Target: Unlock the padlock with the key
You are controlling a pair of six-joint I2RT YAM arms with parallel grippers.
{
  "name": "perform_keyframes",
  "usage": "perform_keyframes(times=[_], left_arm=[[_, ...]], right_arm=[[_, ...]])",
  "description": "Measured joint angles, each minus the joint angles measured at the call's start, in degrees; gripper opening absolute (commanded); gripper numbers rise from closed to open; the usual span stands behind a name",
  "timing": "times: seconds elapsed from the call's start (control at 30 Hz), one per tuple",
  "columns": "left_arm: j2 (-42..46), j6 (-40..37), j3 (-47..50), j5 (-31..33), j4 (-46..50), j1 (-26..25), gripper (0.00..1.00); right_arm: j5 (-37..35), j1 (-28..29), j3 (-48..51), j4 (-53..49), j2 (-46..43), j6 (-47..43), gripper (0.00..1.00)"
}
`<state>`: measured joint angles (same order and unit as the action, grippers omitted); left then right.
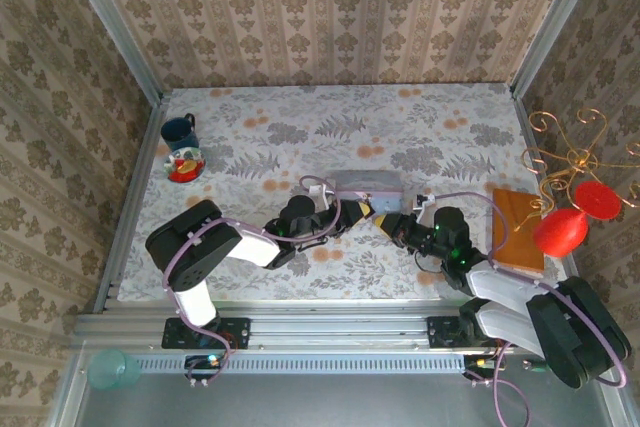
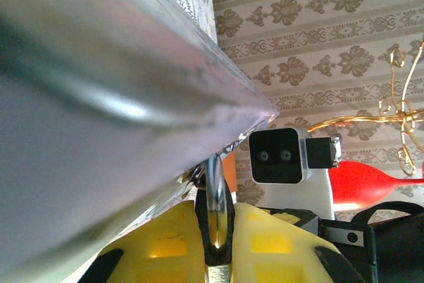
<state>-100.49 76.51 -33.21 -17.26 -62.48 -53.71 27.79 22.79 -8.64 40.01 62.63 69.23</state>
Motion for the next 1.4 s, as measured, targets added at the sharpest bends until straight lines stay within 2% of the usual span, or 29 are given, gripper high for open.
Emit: perform_keyframes(times=[0.4,0.8,0.97,1.2,1.33,1.4], left_arm=[[-0.02,-0.2,-0.2,2.54,0.44,-1.07,0.02],[-0.42,-0.2,-0.37,3.72,0.74,-1.36,0.02],[-0.96,-0.22,-0.94,3.85,0.9,-1.44,0.01],[0.22,-1.97,-1.4,3.63,8.96,-2.86,0.0],[1.88,-2.8,-1.38,4.17,16.22,-2.45,0.0],[2.78,-3.06,-1.33,4.74,19.5,-2.12,0.0]], right_arm=[[0.15,-1.9,-0.9,-1.46,0.55,-0.92,0.06],[1.31,-2.19,-1.55,1.95,4.57,-0.83,0.06],[1.18,-2.4,-1.79,0.74,4.13,-1.05,0.16],[-1.38,-2.38,-3.08,-9.27,-0.35,-6.6,0.45],[-4.46,-1.49,-4.11,-17.86,-5.6,-14.23,0.47],[-7.1,1.2,-4.87,-22.6,-8.02,-19.06,0.47]])
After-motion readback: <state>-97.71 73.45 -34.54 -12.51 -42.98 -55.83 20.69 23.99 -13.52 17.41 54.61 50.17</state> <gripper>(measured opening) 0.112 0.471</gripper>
